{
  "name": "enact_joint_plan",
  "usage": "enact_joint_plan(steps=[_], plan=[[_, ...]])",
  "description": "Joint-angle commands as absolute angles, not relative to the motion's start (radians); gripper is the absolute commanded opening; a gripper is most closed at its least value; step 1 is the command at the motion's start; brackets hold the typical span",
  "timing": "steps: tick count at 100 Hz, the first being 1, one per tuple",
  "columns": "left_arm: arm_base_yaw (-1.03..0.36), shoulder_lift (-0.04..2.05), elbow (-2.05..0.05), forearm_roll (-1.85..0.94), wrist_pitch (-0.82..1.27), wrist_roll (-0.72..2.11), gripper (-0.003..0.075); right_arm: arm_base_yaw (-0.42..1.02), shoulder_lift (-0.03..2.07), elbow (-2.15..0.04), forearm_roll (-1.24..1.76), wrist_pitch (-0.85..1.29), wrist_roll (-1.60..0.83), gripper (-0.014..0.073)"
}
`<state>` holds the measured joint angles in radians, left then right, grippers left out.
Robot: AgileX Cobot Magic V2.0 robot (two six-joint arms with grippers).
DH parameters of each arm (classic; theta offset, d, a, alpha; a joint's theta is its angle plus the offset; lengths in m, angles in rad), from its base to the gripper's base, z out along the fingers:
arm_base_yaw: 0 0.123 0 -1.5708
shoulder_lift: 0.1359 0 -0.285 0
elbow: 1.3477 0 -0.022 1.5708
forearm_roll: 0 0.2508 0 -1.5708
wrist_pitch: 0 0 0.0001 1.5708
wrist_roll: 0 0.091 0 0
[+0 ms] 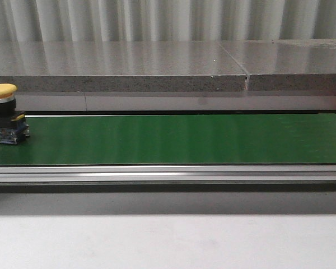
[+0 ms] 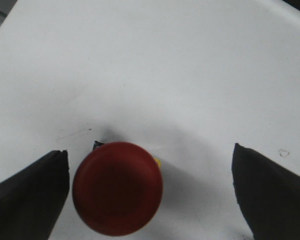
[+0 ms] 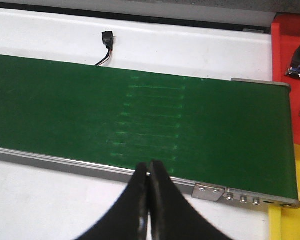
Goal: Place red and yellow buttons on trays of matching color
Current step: 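Lower the yellow button onto the belt and open the left gripper, then grasp a red push button on the table with the left gripper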
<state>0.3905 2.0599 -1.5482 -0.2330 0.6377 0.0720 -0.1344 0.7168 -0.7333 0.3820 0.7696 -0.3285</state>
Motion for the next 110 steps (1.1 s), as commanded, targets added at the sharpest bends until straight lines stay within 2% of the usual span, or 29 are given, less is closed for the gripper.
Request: enact_joint_plan(steps=[1,18,32,39,63,79,110], plan=[[0.400,2.019,-1.594,-0.240,0.614,0.059,0.0628,-0.136,0.712,-0.759,0.409,0.710,-0.335,-0.0067],[0.400,2.043,-1.615,-0.240,0.624,0.059,0.0623,-0.136,0.712,-0.759,0.409,0.710,-0.335,-0.0067],[0.400,2.052,-1.615,-0.242,0.635,0.059,0.0547,-0.136,0.712,-0.759,0.409,0.710,-0.335,-0.0067],[0.400,2.052,-1.615,-0.242,0.637,0.059,0.0470,-0.136,0.712,-0.759,0.409,0.710,-0.335,-0.0067],[0.400,2.037,-1.631,-0.244,0.645,0.058,0.0125,-0.136,0.712,-0.759,0.409,0.710,-0.335,-0.0067],[0.400,1.968,-1.631,-0.244,0.655,0.058,-0.0014,-0.136,0.712,-0.759,0.409,0.710,-0.335,-0.0067],[0.398,1.771,-1.631,-0.248,0.770,0.060,-0.0020,-0.136,0.712,-0.759,0.409,0.710,-0.335,-0.0067]])
